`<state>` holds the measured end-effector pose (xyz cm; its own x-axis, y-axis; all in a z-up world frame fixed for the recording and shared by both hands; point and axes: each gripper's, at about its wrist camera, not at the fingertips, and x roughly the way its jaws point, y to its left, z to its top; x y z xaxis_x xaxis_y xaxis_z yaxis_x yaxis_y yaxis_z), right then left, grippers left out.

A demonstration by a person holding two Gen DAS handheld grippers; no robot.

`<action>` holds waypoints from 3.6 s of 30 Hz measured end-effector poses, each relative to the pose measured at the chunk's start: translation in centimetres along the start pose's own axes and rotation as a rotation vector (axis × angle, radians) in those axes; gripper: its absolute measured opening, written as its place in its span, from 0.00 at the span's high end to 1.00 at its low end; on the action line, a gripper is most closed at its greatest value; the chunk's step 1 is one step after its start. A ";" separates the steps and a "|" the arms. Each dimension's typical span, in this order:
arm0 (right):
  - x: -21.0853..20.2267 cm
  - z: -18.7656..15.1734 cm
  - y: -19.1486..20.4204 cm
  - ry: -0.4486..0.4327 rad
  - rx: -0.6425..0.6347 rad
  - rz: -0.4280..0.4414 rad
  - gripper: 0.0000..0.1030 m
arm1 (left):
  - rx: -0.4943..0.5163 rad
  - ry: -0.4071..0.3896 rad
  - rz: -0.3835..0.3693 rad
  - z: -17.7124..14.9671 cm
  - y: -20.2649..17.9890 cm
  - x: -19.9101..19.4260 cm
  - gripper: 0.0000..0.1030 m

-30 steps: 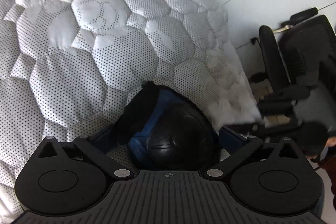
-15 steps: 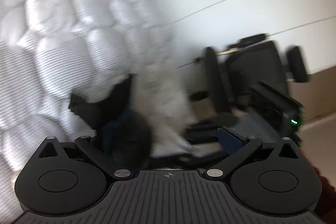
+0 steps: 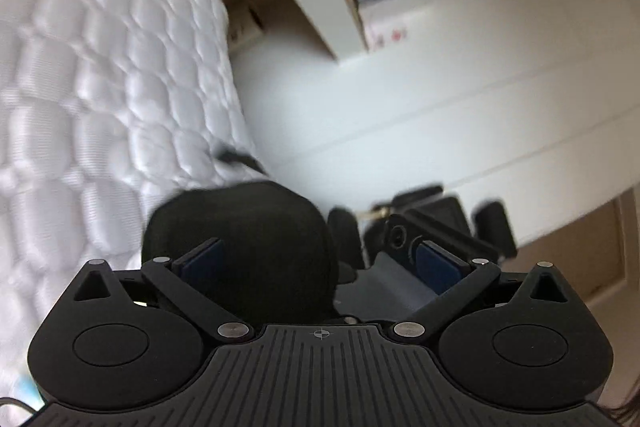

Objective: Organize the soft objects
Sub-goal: 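Wipe the dark blue container with the right gripper's tissue while the left gripper holds it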

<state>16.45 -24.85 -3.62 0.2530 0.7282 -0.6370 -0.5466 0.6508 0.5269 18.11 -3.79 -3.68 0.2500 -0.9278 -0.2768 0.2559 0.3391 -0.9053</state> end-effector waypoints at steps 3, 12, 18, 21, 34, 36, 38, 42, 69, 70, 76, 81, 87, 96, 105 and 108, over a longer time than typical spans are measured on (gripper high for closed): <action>3.4 -0.4 3.6 0.040 -0.052 0.012 0.83 | -0.022 -0.088 0.045 -1.8 0.9 -5.7 0.00; 3.9 -2.4 2.7 0.053 0.056 -0.293 0.84 | -0.250 -0.121 0.348 -6.0 10.6 -9.1 0.00; -0.6 -1.0 2.8 -0.169 0.128 -0.345 0.84 | 0.013 0.086 0.460 -5.6 7.6 -5.2 0.00; 0.3 1.2 4.8 -0.258 0.087 -0.231 0.84 | 0.046 0.132 0.601 -6.6 6.7 -5.6 0.00; 10.5 -1.0 3.0 0.085 -0.170 -0.368 0.49 | -0.229 -0.008 0.647 -4.6 10.7 -9.2 0.00; 11.6 -1.5 3.1 0.114 -0.185 -0.396 0.46 | -0.221 -0.009 0.657 -4.2 10.7 -9.2 0.00; 12.6 -1.9 3.2 0.141 -0.211 -0.426 0.33 | -0.223 -0.017 0.655 -4.4 11.0 -10.1 0.00; 12.1 -1.1 1.7 0.141 -0.108 -0.373 0.45 | -0.274 -0.028 0.611 -4.5 12.5 -11.3 0.00; 11.3 -2.1 2.4 0.068 -0.010 -0.393 0.86 | 0.036 0.124 0.685 -5.6 9.7 -7.4 0.00; 11.1 -2.2 3.1 0.073 -0.020 -0.365 0.86 | -0.024 0.090 0.673 -5.5 10.2 -8.3 0.00; 11.4 -3.8 8.6 0.145 -0.132 -0.220 0.86 | -0.386 -0.109 0.480 -5.7 14.1 -12.7 0.00; 8.4 -5.9 9.1 0.196 -0.159 -0.254 0.86 | -0.357 -0.096 0.402 -6.2 13.5 -11.4 0.00; 3.8 -5.3 7.1 0.103 -0.157 -0.432 0.83 | -0.362 -0.137 0.377 -8.0 12.2 -8.0 0.00; 2.7 -4.4 2.1 -0.004 0.045 -0.458 0.83 | -0.423 -0.244 0.392 -8.1 12.2 -6.5 0.05; 5.5 -5.1 0.3 0.063 0.164 -0.341 0.87 | -0.201 -0.160 0.460 -7.3 10.7 -3.3 0.50; 6.6 -5.6 -0.1 0.092 0.262 -0.168 0.87 | -0.235 -0.181 0.460 -6.9 11.2 -4.6 0.50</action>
<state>13.71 -21.28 -11.05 0.2424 0.5914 -0.7691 -0.2765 0.8020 0.5295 13.39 3.20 -14.81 0.4489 -0.6432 -0.6203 -0.1287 0.6404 -0.7571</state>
